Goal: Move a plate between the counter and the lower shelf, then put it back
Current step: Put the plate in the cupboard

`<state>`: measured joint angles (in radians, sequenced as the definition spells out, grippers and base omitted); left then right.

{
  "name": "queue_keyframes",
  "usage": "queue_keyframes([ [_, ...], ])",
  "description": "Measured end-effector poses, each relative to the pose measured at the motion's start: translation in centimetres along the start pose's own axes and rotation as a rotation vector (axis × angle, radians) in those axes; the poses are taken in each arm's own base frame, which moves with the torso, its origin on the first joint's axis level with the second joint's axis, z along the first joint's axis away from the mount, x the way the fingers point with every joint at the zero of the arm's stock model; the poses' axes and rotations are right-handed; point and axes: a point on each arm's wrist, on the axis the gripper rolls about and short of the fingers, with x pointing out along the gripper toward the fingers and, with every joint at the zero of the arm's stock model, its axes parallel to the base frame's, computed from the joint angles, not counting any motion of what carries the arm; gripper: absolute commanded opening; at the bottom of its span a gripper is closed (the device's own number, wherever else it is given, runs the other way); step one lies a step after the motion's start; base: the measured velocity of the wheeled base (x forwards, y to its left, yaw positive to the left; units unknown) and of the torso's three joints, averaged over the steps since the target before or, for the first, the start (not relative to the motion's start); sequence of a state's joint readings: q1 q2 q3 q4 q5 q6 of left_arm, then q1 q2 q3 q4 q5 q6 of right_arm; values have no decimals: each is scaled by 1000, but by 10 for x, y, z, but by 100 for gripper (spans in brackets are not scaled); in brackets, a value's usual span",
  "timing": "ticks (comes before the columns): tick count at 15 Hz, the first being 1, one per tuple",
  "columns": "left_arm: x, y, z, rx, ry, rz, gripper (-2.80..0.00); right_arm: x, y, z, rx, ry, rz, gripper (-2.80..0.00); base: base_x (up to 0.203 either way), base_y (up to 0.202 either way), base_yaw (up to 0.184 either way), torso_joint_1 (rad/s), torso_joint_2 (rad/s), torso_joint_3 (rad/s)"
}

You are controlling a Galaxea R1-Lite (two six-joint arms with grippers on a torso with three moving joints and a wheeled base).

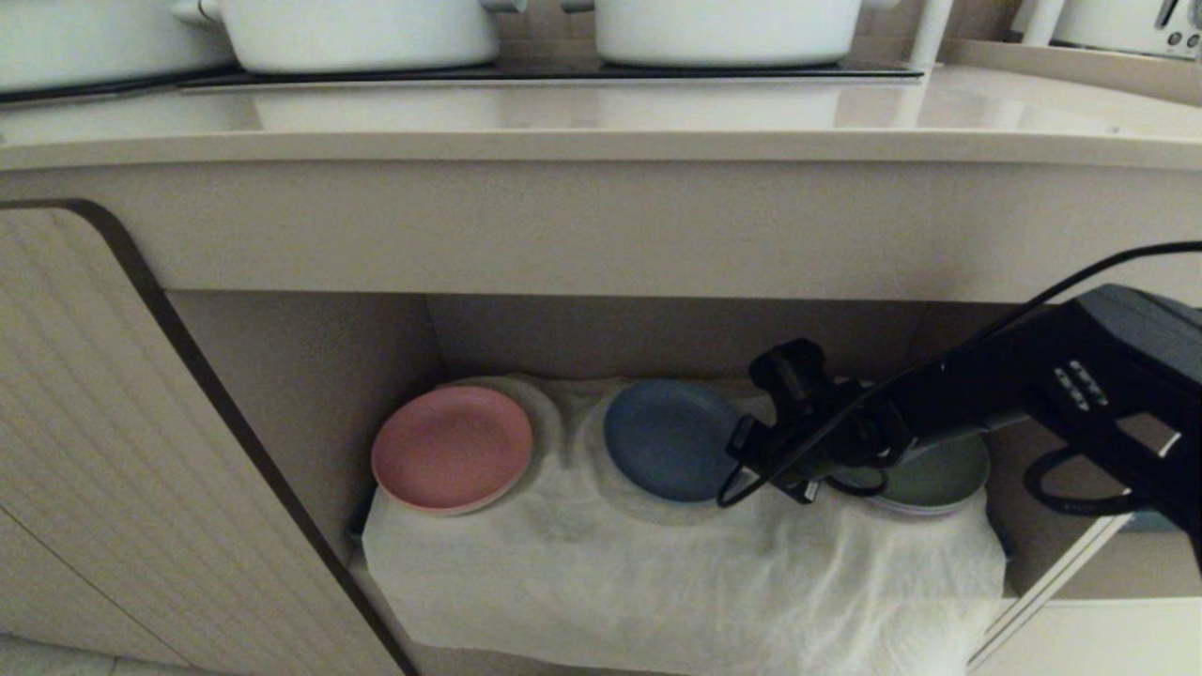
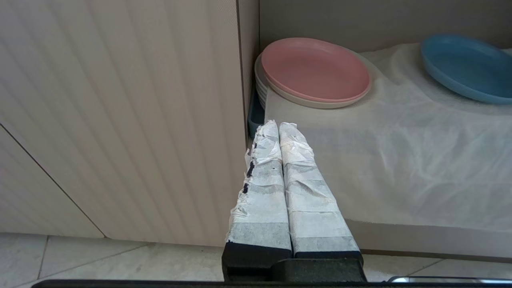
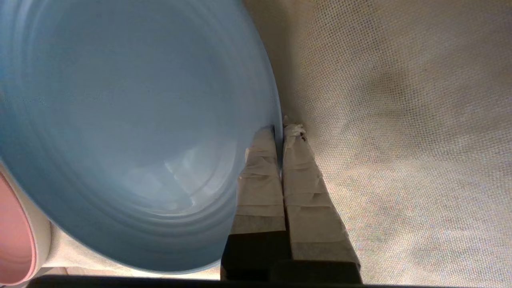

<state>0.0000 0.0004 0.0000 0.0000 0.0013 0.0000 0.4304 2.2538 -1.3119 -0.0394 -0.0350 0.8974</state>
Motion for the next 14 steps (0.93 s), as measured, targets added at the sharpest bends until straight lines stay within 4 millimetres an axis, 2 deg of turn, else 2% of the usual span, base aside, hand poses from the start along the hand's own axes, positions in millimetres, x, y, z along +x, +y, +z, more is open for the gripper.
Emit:
queue_keyframes([
  [14,0,0,0,0,0,0,-280,-1,0,7,-58,-40,-28,-280,0,0,0,0,0,0],
])
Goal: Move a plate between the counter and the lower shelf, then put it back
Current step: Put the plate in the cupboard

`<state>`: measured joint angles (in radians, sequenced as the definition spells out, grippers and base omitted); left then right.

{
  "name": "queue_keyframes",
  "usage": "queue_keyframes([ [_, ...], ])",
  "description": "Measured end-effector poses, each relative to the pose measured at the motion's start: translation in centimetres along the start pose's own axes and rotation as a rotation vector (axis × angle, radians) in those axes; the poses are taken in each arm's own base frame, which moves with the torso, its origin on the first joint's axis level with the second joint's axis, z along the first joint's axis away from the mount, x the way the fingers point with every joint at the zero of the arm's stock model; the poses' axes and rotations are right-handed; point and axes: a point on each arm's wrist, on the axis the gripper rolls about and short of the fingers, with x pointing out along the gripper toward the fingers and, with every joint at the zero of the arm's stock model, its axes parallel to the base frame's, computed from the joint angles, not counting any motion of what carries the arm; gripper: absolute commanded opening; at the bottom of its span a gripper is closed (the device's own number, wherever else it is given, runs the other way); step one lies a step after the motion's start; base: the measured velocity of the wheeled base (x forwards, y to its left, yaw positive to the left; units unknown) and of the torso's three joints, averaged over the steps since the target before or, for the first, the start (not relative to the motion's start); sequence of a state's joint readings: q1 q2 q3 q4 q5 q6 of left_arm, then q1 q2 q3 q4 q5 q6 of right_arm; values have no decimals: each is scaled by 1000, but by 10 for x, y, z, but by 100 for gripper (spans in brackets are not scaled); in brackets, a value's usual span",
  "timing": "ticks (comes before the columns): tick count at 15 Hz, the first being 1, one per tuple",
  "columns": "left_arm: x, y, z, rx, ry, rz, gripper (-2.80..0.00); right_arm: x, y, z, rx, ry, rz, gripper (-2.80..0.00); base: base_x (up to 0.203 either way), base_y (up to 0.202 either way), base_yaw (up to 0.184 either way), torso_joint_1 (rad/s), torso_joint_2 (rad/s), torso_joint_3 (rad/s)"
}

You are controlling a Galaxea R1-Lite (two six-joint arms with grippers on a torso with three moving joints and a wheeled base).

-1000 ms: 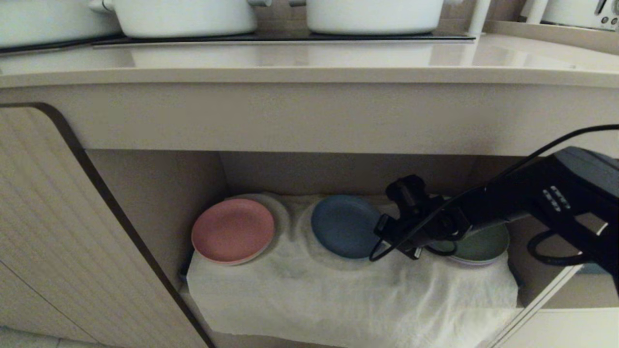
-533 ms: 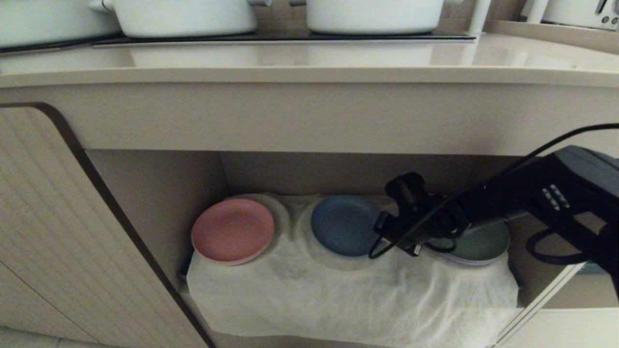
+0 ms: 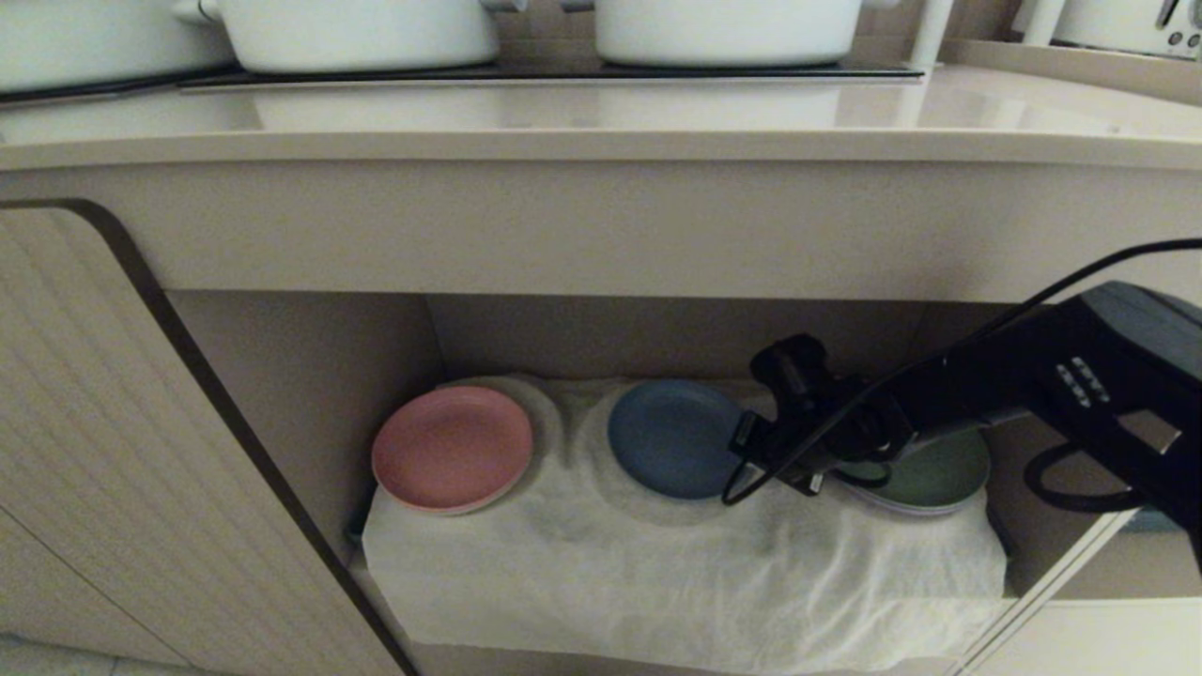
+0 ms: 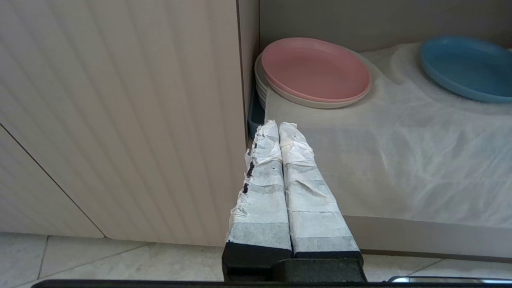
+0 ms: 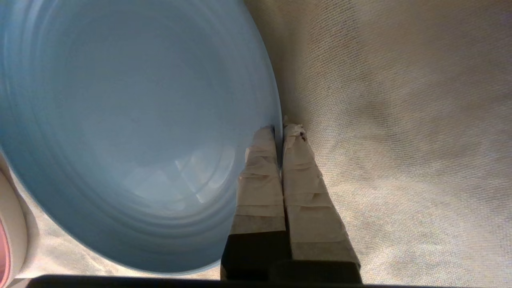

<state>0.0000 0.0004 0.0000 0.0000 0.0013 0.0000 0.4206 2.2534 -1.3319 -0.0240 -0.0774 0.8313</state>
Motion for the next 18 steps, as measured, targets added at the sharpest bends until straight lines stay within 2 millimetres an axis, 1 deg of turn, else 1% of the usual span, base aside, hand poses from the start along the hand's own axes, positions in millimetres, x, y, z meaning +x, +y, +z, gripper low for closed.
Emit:
queue_keyframes([
  [9,0,0,0,0,0,0,-280,0,-2,3,12,-4,-2,-280,0,0,0,0,0,0],
  [10,0,0,0,0,0,0,-280,0,-2,3,13,-4,-2,0,0,0,0,0,0,0],
  [15,0,0,0,0,0,0,-280,0,0,4,14,-15,12,0,0,0,0,0,0,0],
  [18,0,0,0,0,0,0,-280,1,-3,3,15,-5,-7,0,0,0,0,0,0,0],
])
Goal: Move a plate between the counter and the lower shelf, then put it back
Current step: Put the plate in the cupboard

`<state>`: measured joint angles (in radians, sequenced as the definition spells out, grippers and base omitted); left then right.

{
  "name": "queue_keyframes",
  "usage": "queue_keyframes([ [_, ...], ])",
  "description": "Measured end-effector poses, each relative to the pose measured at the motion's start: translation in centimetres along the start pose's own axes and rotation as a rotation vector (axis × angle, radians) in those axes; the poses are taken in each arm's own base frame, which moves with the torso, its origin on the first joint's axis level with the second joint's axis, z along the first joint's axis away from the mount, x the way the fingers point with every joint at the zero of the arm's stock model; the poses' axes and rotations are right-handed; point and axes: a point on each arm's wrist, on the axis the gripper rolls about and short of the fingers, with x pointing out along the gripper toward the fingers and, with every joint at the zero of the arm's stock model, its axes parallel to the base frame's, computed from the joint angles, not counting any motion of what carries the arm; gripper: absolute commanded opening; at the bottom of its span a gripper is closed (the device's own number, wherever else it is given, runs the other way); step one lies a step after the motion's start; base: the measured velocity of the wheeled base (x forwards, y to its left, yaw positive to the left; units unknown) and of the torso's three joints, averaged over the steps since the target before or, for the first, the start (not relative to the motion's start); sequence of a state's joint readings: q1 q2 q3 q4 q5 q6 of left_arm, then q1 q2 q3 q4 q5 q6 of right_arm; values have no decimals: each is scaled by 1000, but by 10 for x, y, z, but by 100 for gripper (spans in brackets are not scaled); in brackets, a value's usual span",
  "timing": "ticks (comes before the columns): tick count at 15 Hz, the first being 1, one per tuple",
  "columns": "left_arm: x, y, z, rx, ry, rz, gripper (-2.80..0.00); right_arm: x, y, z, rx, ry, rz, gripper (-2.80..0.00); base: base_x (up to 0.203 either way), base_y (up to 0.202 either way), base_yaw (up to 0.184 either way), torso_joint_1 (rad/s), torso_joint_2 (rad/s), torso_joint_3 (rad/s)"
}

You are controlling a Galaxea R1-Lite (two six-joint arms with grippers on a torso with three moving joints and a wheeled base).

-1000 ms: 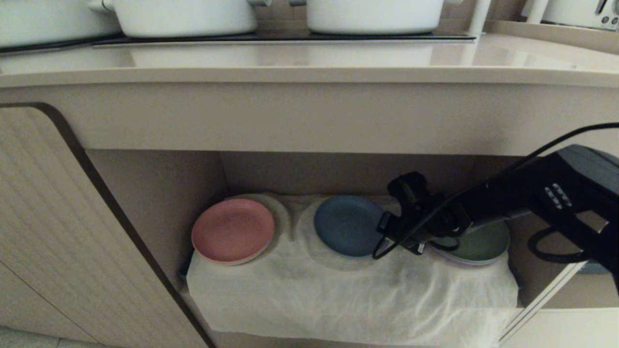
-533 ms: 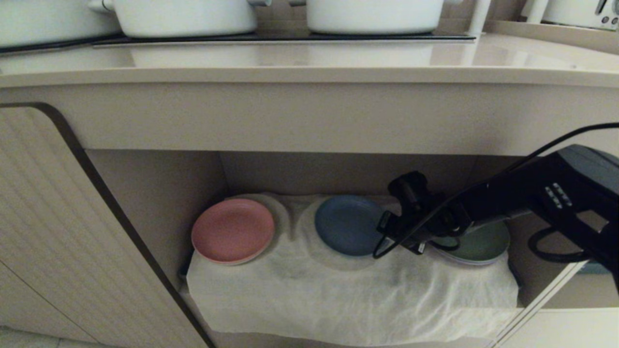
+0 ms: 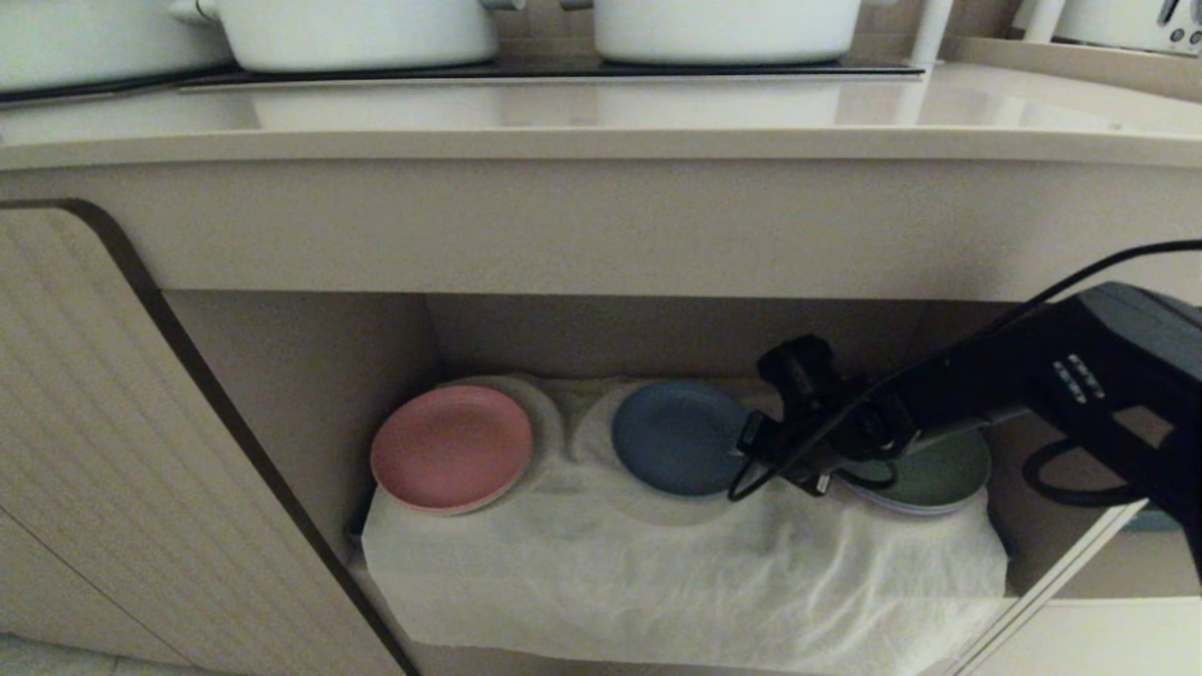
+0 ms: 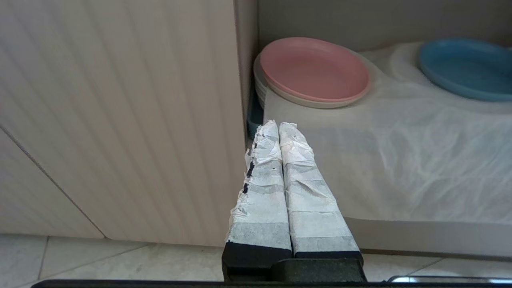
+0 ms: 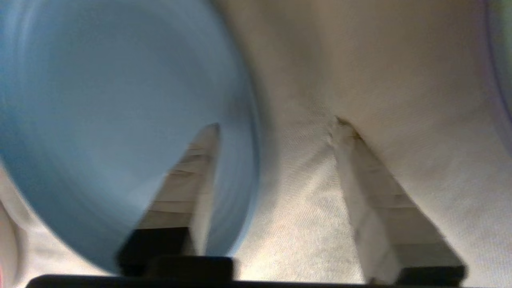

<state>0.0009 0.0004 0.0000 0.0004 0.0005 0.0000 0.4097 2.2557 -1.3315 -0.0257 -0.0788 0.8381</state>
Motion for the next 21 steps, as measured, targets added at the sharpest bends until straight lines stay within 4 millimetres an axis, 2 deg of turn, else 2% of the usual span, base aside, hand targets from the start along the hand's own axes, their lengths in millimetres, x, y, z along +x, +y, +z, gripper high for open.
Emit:
queue_keyframes([
  [9,0,0,0,0,0,0,-280,-8,2,0,-8,1,8,0,0,0,0,0,0,0],
  [21,0,0,0,0,0,0,-280,-39,-8,-9,-19,20,-1,0,0,0,0,0,0,0],
])
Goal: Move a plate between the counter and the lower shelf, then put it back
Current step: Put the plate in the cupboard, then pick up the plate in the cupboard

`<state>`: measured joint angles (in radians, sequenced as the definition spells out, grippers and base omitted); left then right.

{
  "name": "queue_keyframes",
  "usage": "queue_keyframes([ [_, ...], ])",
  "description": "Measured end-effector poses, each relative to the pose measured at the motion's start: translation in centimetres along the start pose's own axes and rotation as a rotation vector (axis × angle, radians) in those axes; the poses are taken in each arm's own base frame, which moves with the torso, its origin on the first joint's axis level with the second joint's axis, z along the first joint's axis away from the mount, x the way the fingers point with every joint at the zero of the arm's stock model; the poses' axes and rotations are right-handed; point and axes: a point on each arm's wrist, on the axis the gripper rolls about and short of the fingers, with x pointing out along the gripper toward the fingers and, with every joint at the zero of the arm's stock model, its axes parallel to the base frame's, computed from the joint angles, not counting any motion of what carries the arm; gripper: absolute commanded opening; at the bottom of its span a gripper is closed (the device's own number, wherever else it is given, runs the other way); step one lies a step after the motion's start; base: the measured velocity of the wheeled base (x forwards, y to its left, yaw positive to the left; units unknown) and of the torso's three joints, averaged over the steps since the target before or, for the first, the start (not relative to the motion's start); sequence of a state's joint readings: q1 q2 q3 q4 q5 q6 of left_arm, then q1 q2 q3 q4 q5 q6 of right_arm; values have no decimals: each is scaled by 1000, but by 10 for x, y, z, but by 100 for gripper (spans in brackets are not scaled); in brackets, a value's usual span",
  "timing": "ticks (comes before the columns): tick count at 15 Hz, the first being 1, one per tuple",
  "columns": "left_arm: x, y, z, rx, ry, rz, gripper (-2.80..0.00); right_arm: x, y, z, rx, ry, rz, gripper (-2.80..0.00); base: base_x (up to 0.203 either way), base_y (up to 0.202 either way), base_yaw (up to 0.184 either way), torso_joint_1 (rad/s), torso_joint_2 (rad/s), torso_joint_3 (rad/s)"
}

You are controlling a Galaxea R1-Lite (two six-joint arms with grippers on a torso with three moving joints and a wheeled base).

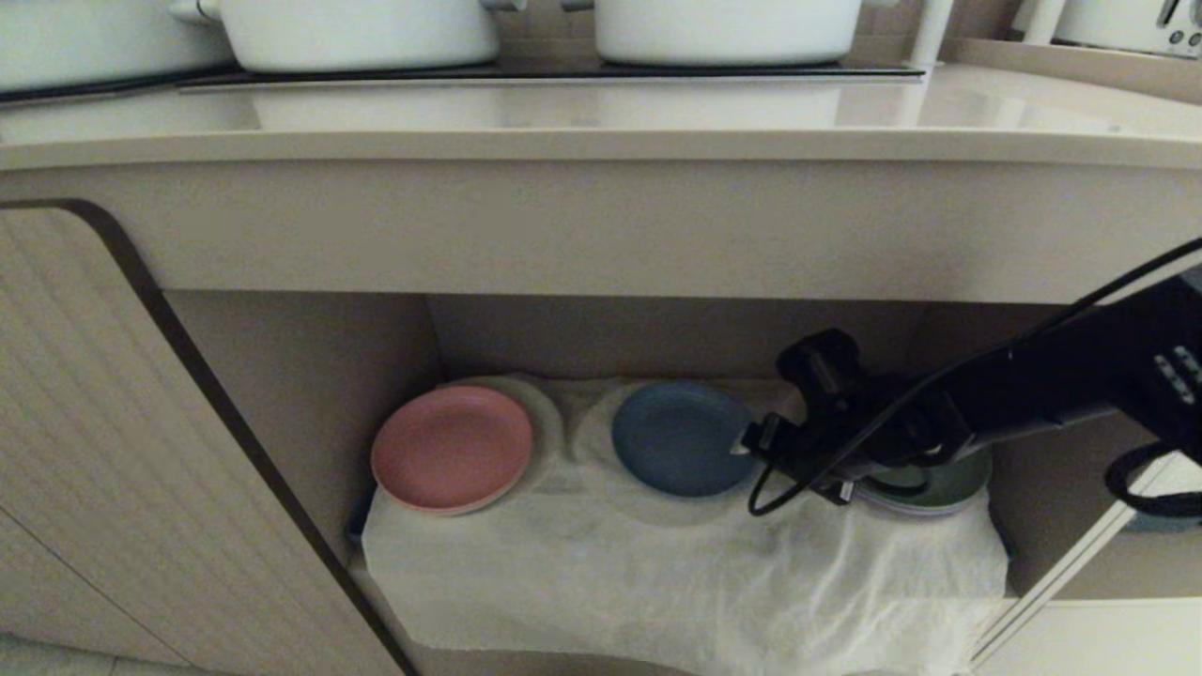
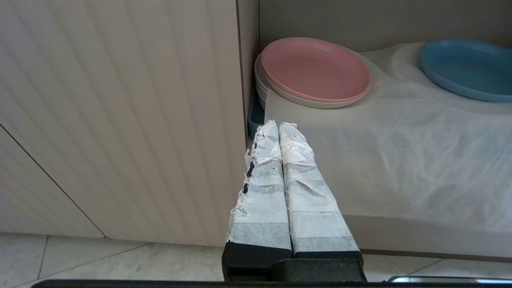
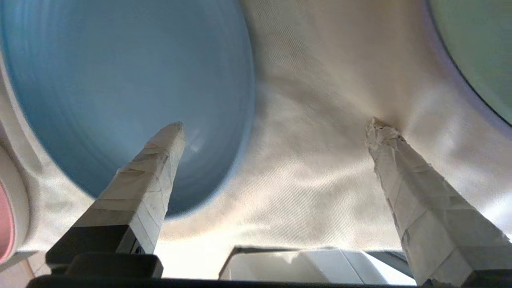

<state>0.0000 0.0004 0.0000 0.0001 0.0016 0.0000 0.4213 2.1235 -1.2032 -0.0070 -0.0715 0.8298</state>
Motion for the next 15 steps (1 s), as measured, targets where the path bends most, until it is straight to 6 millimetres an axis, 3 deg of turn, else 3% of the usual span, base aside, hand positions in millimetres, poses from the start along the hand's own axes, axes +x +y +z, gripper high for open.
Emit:
queue_keyframes([
  [15,0,0,0,0,0,0,-280,-44,-26,-37,-40,75,-40,0,0,0,0,0,0,0],
])
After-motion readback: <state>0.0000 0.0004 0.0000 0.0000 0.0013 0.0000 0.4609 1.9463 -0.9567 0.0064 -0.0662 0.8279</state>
